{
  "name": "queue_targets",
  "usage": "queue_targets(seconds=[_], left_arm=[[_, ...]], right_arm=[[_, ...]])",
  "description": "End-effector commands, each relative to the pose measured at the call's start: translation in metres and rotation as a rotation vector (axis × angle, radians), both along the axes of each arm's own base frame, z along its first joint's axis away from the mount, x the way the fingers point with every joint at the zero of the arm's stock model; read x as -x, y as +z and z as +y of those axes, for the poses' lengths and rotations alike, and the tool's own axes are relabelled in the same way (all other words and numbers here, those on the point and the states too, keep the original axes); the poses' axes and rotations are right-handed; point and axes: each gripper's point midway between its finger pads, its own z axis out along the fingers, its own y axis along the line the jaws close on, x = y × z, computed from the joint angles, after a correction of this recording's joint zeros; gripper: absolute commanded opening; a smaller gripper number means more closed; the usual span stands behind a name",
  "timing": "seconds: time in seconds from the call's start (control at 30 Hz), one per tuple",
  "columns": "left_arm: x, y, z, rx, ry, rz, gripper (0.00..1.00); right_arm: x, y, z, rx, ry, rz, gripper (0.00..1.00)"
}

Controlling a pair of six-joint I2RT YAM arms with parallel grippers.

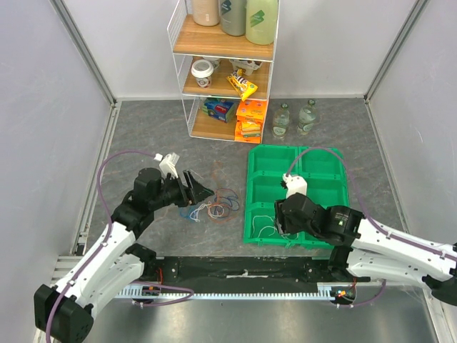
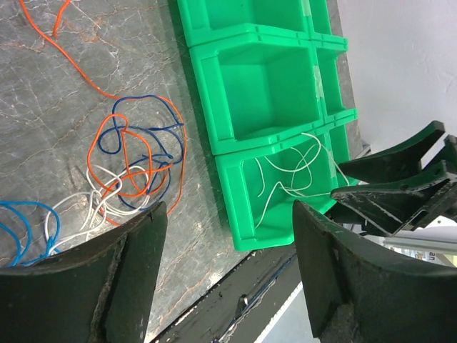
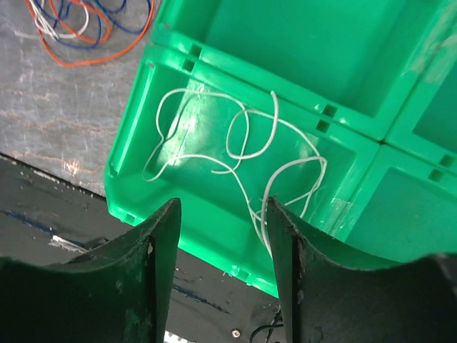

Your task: Untangle the cables

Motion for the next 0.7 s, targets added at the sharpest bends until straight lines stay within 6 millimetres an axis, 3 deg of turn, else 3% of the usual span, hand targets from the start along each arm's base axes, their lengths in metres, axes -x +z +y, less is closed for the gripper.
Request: queue_targets(seconds=[0.0,0.13,0.27,0.37,0.43,0.67], left_arm=[[-0.006,0.012,-0.006,0.032,-0.024,-0.058,0.76],[-0.004,0.014,-0.010,0.054,-0.044,-0.048,0.75],[-0.002,0.016,-0.009,0.064,-0.041,-0.051,0.74],[0.000,0.021,-0.008,0.069,-0.038,-0.062,0.74],[0.001,0.022,-0.006,0.069,-0.030,-0.071,0.74],[-0.002,-0.001,0.002,0.010,0.014,-0.033,0.73]], right_arm=[[-0.024,0.025,-0.008,0.031,-0.079,-0.115,0.58],[-0.041,0.012,-0.005,0.123,-0.107,-0.149,0.55],[-0.047,-0.008,-0.002,0.224,-0.095,-0.133,0.45],[-0.040,-0.024,-0.005,0.266,-0.074,-0.087,0.14],[-0.029,-0.033,-0.001,0.228,-0.040,-0.048,0.02],[-0.014,-0.051,0.011,0.090,0.009,-0.012,0.00]])
